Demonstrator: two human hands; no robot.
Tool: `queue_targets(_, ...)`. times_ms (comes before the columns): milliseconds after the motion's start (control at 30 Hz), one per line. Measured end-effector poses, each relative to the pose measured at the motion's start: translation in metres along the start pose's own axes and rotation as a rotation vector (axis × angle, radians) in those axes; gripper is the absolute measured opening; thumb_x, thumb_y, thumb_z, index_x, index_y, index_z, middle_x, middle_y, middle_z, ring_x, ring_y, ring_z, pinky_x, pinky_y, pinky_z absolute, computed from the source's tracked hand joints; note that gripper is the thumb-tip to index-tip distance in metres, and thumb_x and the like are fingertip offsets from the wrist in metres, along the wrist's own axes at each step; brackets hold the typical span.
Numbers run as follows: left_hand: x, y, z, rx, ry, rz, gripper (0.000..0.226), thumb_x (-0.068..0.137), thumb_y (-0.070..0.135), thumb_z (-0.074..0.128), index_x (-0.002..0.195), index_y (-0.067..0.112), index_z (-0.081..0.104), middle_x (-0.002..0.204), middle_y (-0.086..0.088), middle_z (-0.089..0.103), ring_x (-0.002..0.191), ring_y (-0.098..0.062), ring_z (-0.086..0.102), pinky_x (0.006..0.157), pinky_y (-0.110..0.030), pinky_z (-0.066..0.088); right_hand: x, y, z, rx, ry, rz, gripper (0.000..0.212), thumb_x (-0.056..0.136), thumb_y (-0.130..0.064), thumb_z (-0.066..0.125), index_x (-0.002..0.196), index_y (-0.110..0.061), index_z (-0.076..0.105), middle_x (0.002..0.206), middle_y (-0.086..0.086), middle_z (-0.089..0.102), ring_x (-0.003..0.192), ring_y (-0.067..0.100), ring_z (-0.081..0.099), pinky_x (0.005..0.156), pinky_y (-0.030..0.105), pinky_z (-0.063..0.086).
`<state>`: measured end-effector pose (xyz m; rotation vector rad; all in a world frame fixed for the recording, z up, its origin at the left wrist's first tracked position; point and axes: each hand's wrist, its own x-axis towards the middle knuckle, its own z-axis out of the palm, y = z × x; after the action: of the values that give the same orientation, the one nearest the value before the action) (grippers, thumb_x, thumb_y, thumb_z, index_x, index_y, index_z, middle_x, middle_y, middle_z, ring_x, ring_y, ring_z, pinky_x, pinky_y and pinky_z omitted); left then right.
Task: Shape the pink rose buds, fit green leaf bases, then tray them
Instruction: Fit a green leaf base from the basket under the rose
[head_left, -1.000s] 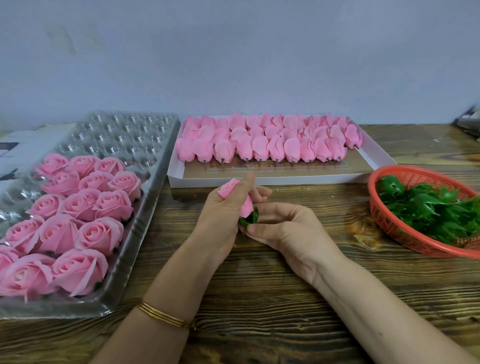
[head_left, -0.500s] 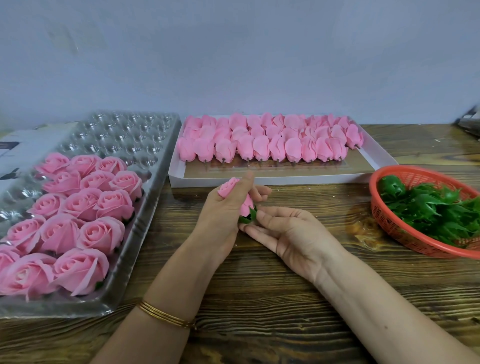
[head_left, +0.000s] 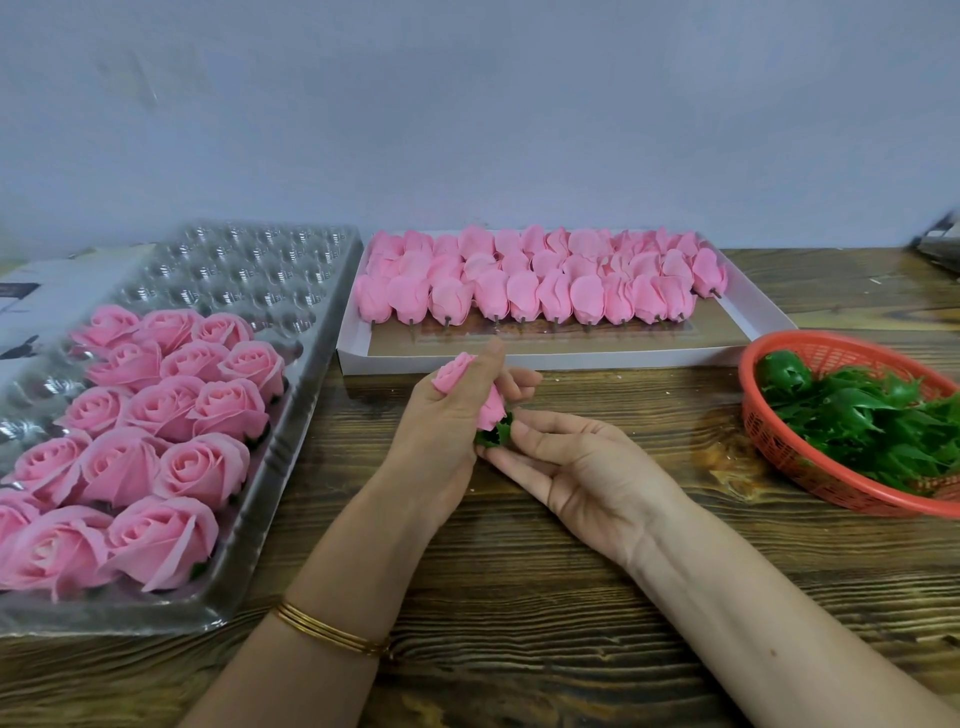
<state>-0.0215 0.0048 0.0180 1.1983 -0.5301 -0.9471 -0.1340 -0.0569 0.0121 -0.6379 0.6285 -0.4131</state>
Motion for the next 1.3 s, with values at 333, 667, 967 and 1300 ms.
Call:
queue_targets(333, -0.0005, 0.0008, 0.0001, -0.002, -0.012, -0.01, 0.041, 0.097, 0.034, 0.053, 0.063, 0.011, 0.055, 0.092, -0.004, 0.074, 0.095, -0.013, 0.07, 0.086, -0.033, 0.053, -0.0001, -0.0004, -0.0002, 0.006, -0.067, 0.039, 0.027, 0.073, 0.006, 0.063, 0.098, 0.012, 0.069, 0.099, 0.028, 0.071, 0.087, 0.034, 0.073, 0.067, 0.029, 0.061)
queue_targets(667, 0.0012, -0.0011, 0.0, 0.018, -0.022, 0.015, 0.04, 0.09, 0.04, 0.057, 0.059, 0.016, 0.057, 0.092, -0.004, 0.074, 0.094, -0.014, 0.07, 0.095, -0.039, 0.051, 0.002, 0.0033, -0.0007, -0.025, -0.033, -0.009, 0.034, 0.067, 0.004, 0.065, 0.1, 0.01, 0.07, 0.101, 0.025, 0.072, 0.096, 0.031, 0.071, 0.074, 0.029, 0.061)
queue_targets(967, 0.0027, 0.0008, -0.0009, -0.036, -0.018, 0.003, 0.046, 0.098, 0.031, 0.052, 0.054, 0.018, 0.057, 0.091, -0.005, 0.074, 0.093, -0.017, 0.068, 0.089, -0.038, 0.051, -0.0001, 0.0005, 0.0011, 0.002, -0.021, 0.02, 0.025, 0.083, 0.002, 0.061, 0.105, 0.012, 0.065, 0.097, 0.025, 0.072, 0.086, 0.03, 0.073, 0.072, 0.027, 0.061)
queue_targets(1300, 0.0024, 0.0005, -0.0015, 0.002, -0.016, 0.027, 0.045, 0.099, 0.033, 0.052, 0.057, 0.017, 0.056, 0.09, -0.002, 0.073, 0.09, -0.013, 0.069, 0.085, -0.032, 0.053, -0.002, 0.0012, 0.0041, 0.011, -0.015, -0.03, 0.03, 0.069, 0.014, 0.061, 0.099, 0.011, 0.065, 0.096, 0.026, 0.071, 0.096, 0.034, 0.071, 0.078, 0.035, 0.061)
